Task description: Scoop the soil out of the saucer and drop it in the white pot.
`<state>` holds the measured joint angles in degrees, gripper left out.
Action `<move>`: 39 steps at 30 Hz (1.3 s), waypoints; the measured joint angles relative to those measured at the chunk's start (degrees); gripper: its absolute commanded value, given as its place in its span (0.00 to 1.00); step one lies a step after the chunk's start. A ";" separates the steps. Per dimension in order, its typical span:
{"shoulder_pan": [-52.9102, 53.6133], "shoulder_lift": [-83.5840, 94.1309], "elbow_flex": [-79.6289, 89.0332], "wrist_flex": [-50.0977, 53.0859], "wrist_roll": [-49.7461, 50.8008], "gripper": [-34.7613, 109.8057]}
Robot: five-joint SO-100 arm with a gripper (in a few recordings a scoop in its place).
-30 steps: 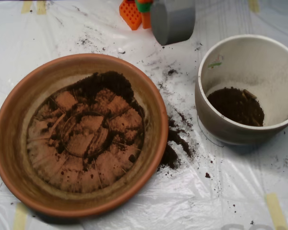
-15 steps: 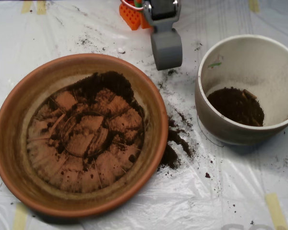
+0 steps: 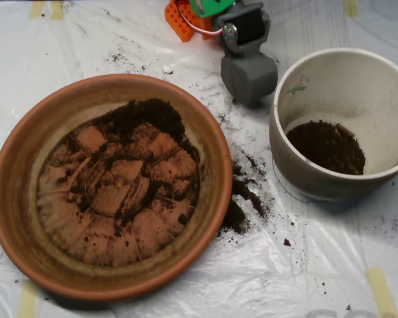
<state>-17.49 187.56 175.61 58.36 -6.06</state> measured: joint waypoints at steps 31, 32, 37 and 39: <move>-0.18 0.00 0.53 -0.09 0.00 0.25; -0.18 0.00 0.53 -0.09 0.00 0.25; -0.18 0.00 0.53 -0.09 0.00 0.25; -0.18 0.00 0.53 -0.09 0.00 0.25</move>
<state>-17.67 187.56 176.13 58.27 -6.06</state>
